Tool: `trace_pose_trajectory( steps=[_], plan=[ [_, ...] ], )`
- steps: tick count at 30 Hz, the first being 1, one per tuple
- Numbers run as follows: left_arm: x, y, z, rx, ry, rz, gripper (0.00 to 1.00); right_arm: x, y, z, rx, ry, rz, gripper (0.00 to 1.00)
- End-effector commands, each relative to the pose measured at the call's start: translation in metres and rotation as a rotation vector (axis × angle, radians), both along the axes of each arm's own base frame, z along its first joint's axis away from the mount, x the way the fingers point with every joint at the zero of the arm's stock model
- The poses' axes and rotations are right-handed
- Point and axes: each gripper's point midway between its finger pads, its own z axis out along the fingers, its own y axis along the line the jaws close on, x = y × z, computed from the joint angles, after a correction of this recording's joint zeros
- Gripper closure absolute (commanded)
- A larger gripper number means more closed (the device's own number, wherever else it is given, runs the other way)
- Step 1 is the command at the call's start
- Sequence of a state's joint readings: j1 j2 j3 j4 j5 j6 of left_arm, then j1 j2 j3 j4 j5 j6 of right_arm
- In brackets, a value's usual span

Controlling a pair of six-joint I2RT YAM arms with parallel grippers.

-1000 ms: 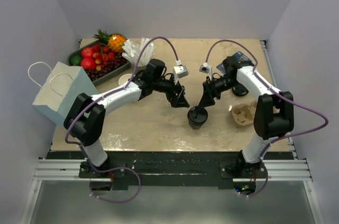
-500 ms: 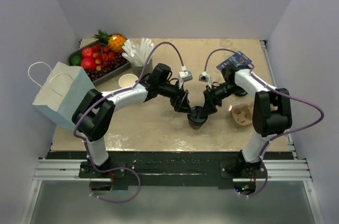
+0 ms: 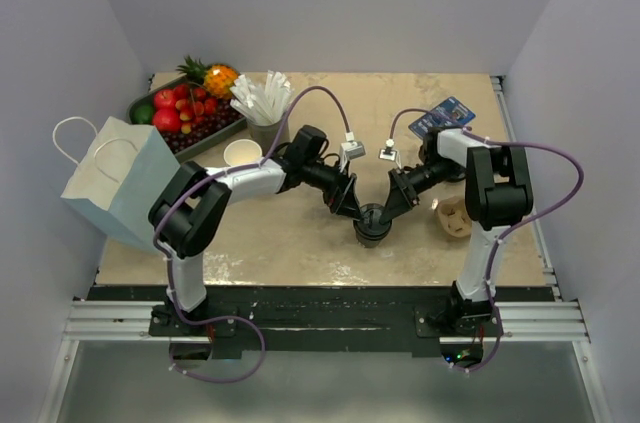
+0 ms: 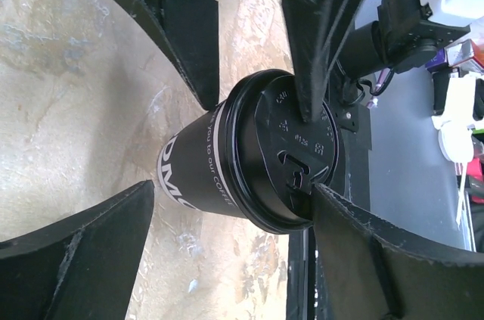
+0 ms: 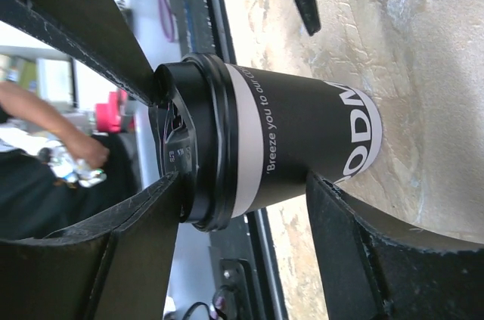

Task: Pack the takeout coffee

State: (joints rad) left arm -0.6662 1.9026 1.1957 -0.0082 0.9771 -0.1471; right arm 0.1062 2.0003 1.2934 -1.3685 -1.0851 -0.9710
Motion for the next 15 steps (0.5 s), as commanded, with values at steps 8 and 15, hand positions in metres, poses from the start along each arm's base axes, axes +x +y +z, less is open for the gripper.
trace_pose_trajectory(
  steps=[8,15],
  plan=[
    [0.01,0.007,-0.051,0.13,0.001,0.022,0.17,0.008,-0.009,-0.029,-0.064,0.051,0.017,0.46],
    [0.016,0.006,-0.04,0.118,-0.062,0.017,0.18,0.013,-0.009,-0.022,-0.087,-0.013,-0.016,0.46]
  ],
)
